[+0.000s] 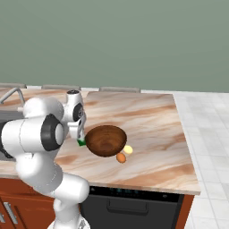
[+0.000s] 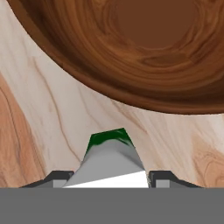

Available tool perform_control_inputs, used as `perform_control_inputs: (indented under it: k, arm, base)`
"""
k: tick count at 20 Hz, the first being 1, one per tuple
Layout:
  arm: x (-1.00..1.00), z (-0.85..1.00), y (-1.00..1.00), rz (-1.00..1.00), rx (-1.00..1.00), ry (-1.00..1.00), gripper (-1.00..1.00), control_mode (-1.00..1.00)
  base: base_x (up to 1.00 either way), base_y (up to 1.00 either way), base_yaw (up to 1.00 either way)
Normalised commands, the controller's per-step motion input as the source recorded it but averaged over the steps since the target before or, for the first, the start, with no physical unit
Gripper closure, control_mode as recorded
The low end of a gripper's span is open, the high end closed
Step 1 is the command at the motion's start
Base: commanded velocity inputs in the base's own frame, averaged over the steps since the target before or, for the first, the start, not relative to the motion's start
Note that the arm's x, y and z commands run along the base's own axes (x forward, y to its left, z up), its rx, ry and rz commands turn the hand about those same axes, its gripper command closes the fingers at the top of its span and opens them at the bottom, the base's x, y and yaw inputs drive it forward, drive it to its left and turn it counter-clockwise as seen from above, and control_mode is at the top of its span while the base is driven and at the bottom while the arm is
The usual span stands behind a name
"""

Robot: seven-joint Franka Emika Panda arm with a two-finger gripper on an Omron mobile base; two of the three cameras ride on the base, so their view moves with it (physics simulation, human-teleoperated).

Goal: Gather the eggs and milk located in the vicinity of the sink area and place them right next to the bowl.

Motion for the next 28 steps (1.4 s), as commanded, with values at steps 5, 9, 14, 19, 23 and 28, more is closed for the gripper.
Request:
perform_control_inputs:
  k: [5, 9, 14, 19, 23, 28]
  arm:
    - [0.19, -0.27, -0.03, -0.01, 0.0, 0.0, 1.0, -1.0]
    - [0.03, -0.06, -0.14, -0.02, 0.0, 0.0, 1.0, -1.0]
    - [0.02, -0.03, -0.22, -0.04, 0.0, -0.01, 1.0, -1.0]
    - [-0.08, -0.19, -0.19, -0.07, 0.0, -0.08, 1.0, -1.0]
    - [-0.1, -0.11, -0.01, -0.04, 0.06, -0.08, 1.0, -1.0]
    - [-0.1, 0.0, 0.01, -0.06, 0.09, -0.08, 1.0, -1.0]
  base:
    - [0.0, 0.0, 0.0]
    - [0.0, 0.0, 0.0]
    - [0.0, 0.0, 0.0]
    - [0.0, 0.0, 0.0]
    - [0.0, 0.0, 0.0]
    - [0.0, 0.0, 0.0]
